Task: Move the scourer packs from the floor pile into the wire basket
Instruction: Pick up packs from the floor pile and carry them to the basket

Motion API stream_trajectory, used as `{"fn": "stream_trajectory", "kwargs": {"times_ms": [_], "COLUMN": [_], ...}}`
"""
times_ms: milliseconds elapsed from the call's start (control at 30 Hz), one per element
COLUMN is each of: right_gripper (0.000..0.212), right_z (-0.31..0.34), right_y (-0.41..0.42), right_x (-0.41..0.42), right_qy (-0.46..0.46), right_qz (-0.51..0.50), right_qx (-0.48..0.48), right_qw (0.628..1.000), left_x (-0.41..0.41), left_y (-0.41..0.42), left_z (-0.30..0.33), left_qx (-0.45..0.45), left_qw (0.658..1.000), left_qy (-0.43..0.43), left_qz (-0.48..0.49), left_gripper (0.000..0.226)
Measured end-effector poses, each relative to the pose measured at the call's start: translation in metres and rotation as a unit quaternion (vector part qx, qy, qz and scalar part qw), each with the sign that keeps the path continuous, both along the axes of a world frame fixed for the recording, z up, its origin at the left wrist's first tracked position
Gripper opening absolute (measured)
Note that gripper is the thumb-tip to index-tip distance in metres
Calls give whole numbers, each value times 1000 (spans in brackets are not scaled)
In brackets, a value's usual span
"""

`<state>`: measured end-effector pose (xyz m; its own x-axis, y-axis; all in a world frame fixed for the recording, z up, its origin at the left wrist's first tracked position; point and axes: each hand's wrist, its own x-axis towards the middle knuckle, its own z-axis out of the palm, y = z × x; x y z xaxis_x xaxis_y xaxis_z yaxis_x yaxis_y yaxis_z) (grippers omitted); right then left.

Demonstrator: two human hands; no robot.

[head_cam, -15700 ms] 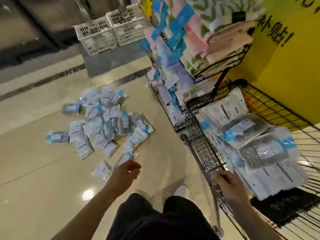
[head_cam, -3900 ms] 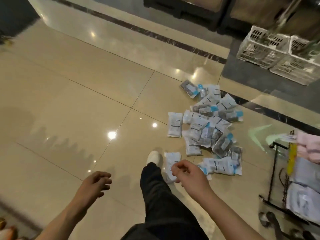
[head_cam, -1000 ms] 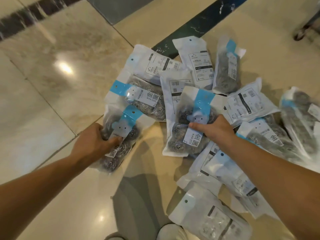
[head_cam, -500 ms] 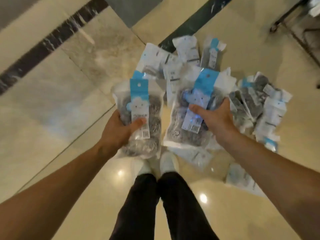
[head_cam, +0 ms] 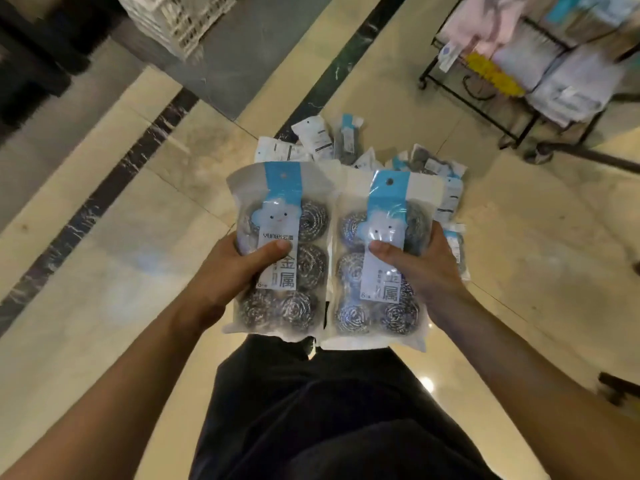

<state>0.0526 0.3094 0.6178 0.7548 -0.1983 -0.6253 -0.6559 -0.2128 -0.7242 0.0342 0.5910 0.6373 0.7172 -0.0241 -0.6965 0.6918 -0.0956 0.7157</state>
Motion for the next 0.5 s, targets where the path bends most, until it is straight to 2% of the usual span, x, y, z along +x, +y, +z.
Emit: {"fn": "stream_trajectory", "kwargs": {"times_ms": [167, 300, 367, 433, 500], "right_gripper": [76, 87, 81, 67, 64], "right_z": [47, 78, 87, 90, 84], "right_y": [-26, -50, -61, -66, -70], "right_x": [-31, -69, -92, -119, -143], "right_qy": [-51, -54, -61, -66, -63], "right_qz": [-48, -105, -162, -209, -234], "right_qx": [-11, -48, -48, -51, -61], "right_qw": [997, 992, 984, 974, 968], "left_x": [-4, -2, -3, -3, -2], "left_y": [-32, -54, -68, -85, -100], "left_z": [30, 45, 52, 56, 54], "left_qx": [-22, -23, -25, -42, -52], "left_qw": [997, 989, 984, 978, 973], "left_qy": [-50, -61, -61, -56, -49], "left_qz": [-46, -132, -166, -195, -220], "left_gripper": [32, 36, 37, 47, 57]}}
